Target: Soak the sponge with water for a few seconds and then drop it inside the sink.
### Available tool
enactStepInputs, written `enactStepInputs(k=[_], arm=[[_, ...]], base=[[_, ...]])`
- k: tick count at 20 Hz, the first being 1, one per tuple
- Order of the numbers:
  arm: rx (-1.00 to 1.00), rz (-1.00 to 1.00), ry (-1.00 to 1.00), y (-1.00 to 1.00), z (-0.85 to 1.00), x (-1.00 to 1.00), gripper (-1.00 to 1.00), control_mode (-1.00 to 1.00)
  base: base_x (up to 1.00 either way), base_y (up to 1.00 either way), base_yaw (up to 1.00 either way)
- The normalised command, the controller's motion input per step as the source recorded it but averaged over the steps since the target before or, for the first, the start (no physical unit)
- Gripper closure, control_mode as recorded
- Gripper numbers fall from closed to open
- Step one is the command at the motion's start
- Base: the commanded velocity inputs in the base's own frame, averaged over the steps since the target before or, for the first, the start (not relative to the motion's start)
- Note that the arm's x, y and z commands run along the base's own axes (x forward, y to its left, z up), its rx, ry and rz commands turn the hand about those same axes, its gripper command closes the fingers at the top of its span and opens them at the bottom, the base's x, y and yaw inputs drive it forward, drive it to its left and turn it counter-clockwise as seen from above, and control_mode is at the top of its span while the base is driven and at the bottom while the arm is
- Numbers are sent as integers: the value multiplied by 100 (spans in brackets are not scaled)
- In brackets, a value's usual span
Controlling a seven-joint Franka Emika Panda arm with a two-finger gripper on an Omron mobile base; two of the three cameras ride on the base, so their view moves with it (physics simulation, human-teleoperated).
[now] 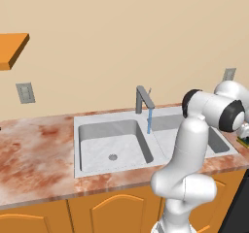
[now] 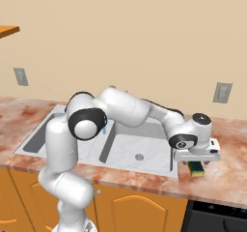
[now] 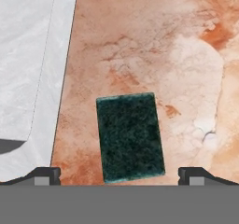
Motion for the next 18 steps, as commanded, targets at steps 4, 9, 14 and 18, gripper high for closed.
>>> enactStepInputs(k=[4,9,14,18], arm=[[0,0,0,0,-3,0,-100,-100],[0,0,0,0,-17,0,-100,-100],[0,0,-3,0,-16,0,-100,-100],[0,0,-3,0,-2,14,-100,-100]], base=[[0,0,0],[0,0,0],[0,0,0],[0,0,0]])
